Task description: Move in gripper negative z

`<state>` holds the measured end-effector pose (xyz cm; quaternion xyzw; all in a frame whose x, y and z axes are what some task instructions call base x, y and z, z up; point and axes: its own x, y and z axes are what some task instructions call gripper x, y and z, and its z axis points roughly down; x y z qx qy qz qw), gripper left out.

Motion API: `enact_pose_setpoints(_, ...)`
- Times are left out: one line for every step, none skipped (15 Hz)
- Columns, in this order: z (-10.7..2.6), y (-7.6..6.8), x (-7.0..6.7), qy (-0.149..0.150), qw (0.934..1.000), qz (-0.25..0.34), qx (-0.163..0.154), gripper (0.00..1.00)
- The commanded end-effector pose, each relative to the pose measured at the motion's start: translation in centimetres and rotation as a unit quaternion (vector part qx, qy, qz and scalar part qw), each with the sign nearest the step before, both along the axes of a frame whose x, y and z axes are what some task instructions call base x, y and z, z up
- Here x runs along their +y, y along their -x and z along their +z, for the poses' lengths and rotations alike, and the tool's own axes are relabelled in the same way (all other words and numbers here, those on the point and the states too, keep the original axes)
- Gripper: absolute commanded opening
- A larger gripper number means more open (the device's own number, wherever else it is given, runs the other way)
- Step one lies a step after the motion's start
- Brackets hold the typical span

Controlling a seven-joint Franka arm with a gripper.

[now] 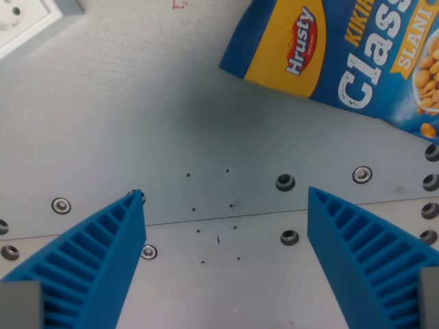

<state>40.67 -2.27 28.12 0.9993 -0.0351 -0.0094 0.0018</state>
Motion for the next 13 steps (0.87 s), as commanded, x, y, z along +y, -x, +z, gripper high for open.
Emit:
enact_pose_setpoints(0.7, 0.0, 0.0, 0.0, 1.0, 0.0, -0.003, 1.0)
enact_pose_setpoints(1.2, 0.0, 0.0, 0.0, 1.0, 0.0, -0.003, 1.0)
enact_pose_setpoints(1.7, 0.0, 0.0, 0.0, 1.0, 0.0, -0.003, 1.0)
enact_pose_setpoints(2.2, 0.0, 0.0, 0.0, 1.0, 0.0, -0.003, 1.0)
enact_pose_setpoints(2.7, -0.1, 0.0, 0.0, 1.0, 0.0, -0.003, 1.0)
enact_pose_setpoints(3.2, -0.1, 0.0, 0.0, 1.0, 0.0, -0.003, 1.0)
enact_pose_setpoints(3.7, -0.1, 0.0, 0.0, 1.0, 0.0, -0.003, 1.0)
enact_pose_setpoints(4.2, -0.1, 0.0, 0.0, 1.0, 0.0, -0.003, 1.0)
enact_pose_setpoints(4.7, -0.1, 0.0, 0.0, 1.0, 0.0, -0.003, 1.0)
enact_pose_setpoints(5.2, -0.1, 0.0, 0.0, 1.0, 0.0, -0.003, 1.0)
enact_pose_setpoints(5.7, -0.1, 0.0, 0.0, 1.0, 0.0, -0.003, 1.0)
enact_pose_setpoints(6.2, -0.1, 0.0, 0.0, 1.0, 0.0, -0.003, 1.0)
enact_pose_setpoints(6.7, -0.1, 0.0, 0.0, 1.0, 0.0, -0.003, 1.0)
